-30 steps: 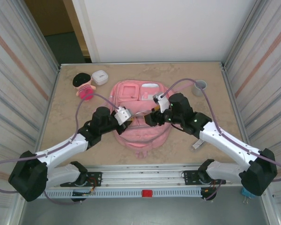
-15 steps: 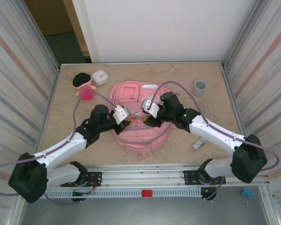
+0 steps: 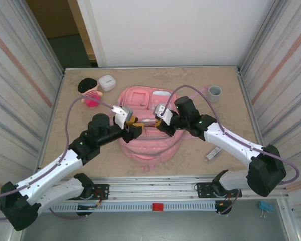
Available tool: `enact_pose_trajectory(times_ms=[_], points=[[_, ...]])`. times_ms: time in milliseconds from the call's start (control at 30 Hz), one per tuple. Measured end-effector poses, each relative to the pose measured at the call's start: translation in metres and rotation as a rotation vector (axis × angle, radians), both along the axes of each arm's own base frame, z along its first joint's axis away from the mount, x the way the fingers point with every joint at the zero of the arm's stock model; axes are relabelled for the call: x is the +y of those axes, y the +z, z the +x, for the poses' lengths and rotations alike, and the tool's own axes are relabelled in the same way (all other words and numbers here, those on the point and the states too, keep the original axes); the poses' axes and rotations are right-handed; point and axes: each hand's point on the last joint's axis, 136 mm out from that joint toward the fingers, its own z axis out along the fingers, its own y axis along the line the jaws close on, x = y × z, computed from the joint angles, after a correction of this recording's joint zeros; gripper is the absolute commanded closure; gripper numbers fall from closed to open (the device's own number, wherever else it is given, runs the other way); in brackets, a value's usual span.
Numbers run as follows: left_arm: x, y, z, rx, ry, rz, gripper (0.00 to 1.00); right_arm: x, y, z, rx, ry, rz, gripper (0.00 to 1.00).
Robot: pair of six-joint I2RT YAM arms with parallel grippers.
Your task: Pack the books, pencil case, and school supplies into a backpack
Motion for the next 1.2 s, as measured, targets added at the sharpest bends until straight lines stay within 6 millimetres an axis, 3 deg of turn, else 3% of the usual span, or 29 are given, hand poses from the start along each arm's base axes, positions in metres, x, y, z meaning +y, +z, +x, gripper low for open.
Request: enact_pose_trajectory(times_ms=[133,400,800,1033,1200], points=[[-0.005,-0.012,-0.006,0.173,0.079,-0.013,0.5,-0.001,0.001,0.0,0.016,-0.001,0.013,1.0],[-0.015,-0.075,-0.01,0.417,0.197,0.09,0.51,0.001,0.001,-0.003,0.044,0.002,0.032,1.0],[-0.018,-0.08,0.004,0.431,0.267,0.094,0.55,0.001,0.003,-0.005,0.063,0.021,0.051,1.0],[-0.018,-0.087,0.009,0.44,0.29,0.117,0.87,-0.001,0.0,-0.004,0.077,0.014,0.048,1.0],[-0.016,-0.077,0.008,0.397,0.281,0.112,1.0,-0.008,0.003,0.002,0.093,0.009,0.074,1.0]])
